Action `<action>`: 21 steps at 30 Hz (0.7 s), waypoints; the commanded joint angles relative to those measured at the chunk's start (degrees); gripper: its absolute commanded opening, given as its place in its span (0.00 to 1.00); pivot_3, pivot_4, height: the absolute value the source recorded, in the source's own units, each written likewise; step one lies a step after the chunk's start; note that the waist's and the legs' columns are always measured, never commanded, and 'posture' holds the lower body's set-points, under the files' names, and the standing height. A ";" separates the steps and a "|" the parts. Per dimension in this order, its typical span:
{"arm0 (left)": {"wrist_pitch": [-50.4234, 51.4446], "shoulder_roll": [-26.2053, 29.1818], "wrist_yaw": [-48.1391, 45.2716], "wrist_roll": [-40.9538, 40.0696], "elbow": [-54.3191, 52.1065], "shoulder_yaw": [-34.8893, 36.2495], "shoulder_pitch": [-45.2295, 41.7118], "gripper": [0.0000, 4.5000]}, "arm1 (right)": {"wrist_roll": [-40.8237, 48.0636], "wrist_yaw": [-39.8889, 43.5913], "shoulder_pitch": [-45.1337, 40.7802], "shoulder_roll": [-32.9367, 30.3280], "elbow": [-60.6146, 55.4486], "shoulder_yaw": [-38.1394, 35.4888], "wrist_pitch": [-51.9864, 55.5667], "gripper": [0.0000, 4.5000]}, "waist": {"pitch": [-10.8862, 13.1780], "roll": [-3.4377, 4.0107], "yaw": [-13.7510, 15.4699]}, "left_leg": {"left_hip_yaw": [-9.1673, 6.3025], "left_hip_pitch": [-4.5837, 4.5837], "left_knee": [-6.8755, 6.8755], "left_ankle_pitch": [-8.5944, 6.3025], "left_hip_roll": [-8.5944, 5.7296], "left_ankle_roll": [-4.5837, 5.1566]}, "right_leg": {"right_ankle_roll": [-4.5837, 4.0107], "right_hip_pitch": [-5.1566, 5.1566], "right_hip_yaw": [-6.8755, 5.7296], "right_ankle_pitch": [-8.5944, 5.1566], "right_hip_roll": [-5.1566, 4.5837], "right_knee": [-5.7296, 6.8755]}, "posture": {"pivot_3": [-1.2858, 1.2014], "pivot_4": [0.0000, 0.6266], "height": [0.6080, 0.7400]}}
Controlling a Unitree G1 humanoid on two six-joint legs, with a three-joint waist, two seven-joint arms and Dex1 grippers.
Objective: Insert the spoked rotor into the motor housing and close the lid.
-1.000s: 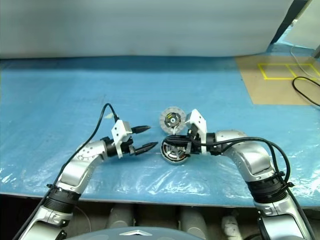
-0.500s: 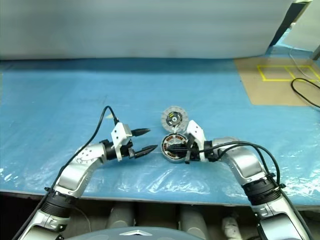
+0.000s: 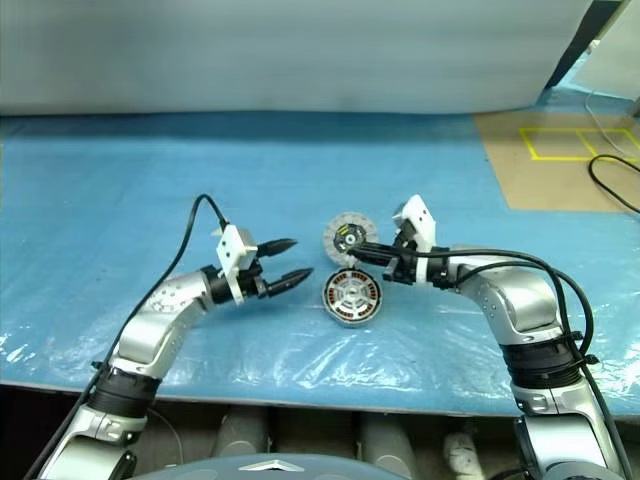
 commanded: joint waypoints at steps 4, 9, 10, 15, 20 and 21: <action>4.19 -1.78 0.92 -4.92 13.73 6.90 -9.27 0.79 | 5.02 1.69 3.31 -2.74 -4.85 -6.01 2.78 0.00 | 0.00 0.01 0.09 | 0.00 0.01 -0.01 0.00 0.02 0.00 | 0.00 0.00 0.00 0.00 0.04 0.02 | 0.52 0.24 1.00; 2.41 -2.02 -3.61 -4.41 28.69 8.11 -18.04 0.79 | 3.89 3.61 8.44 -5.00 -11.79 -1.56 2.14 0.00 | 0.01 -0.01 0.15 | -0.04 0.00 -0.10 0.00 -0.02 0.00 | 0.19 0.01 0.00 0.12 0.05 -0.04 | 0.52 0.24 1.00; 1.64 -2.16 -4.69 -4.08 32.03 8.16 -19.98 0.79 | 2.94 3.50 8.85 -5.08 -11.87 -0.25 1.74 0.00 | 0.02 -0.03 0.13 | -0.06 0.00 -0.09 0.01 -0.02 0.01 | 0.19 0.01 -0.01 0.12 0.05 -0.03 | 0.52 0.24 1.00; -1.84 -4.37 -10.36 -3.25 45.26 8.30 -27.09 0.60 | 1.37 2.66 8.36 -4.12 -11.03 2.25 0.63 0.00 | 0.03 -0.03 0.28 | -0.07 -0.01 0.03 0.01 -0.06 0.01 | 0.08 0.05 0.01 0.05 -0.02 -0.03 | 0.52 0.24 1.00; -4.69 -7.36 -14.59 -0.92 56.95 8.16 -33.28 0.22 | 1.68 1.79 7.82 -3.73 -12.09 2.67 1.48 0.00 | 0.05 -0.07 0.77 | -0.14 -0.02 0.04 0.01 -0.09 0.00 | 0.10 0.08 0.01 0.06 -0.03 -0.02 | 0.52 0.24 1.00; -5.10 -7.92 -14.95 -0.26 58.77 8.06 -34.16 0.15 | 1.70 1.66 7.92 -3.65 -12.31 2.88 1.57 0.00 | 0.05 -0.07 0.87 | -0.16 -0.04 0.02 0.01 -0.09 0.00 | 0.13 0.08 0.01 0.08 -0.03 -0.03 | 0.52 0.24 1.00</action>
